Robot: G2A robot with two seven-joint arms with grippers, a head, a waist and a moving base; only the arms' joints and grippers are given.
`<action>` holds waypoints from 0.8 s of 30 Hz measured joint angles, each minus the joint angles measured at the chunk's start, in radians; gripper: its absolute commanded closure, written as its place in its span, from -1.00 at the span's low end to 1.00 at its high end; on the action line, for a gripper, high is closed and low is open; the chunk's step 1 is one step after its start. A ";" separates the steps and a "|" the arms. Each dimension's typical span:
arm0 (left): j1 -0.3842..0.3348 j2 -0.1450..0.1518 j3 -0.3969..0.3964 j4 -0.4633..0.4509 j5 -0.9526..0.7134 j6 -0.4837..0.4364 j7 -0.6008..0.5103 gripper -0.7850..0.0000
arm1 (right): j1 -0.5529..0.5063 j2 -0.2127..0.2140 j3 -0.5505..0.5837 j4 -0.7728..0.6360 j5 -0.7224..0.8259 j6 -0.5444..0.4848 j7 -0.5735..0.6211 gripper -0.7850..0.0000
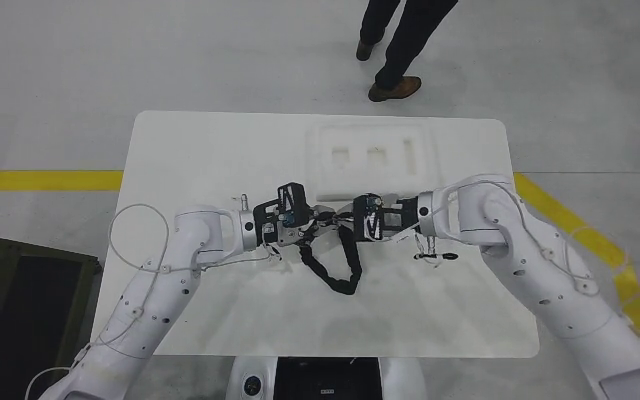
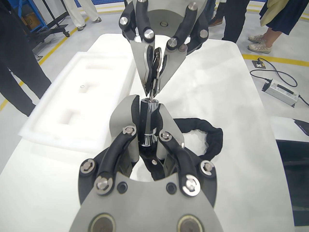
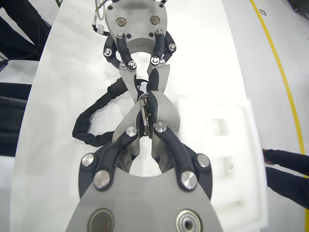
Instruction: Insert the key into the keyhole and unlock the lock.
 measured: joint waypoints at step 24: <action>0.027 0.012 -0.028 -0.053 0.095 0.041 0.032 1.00 | -0.015 -0.005 -0.002 -0.062 0.327 0.306 0.286 1.00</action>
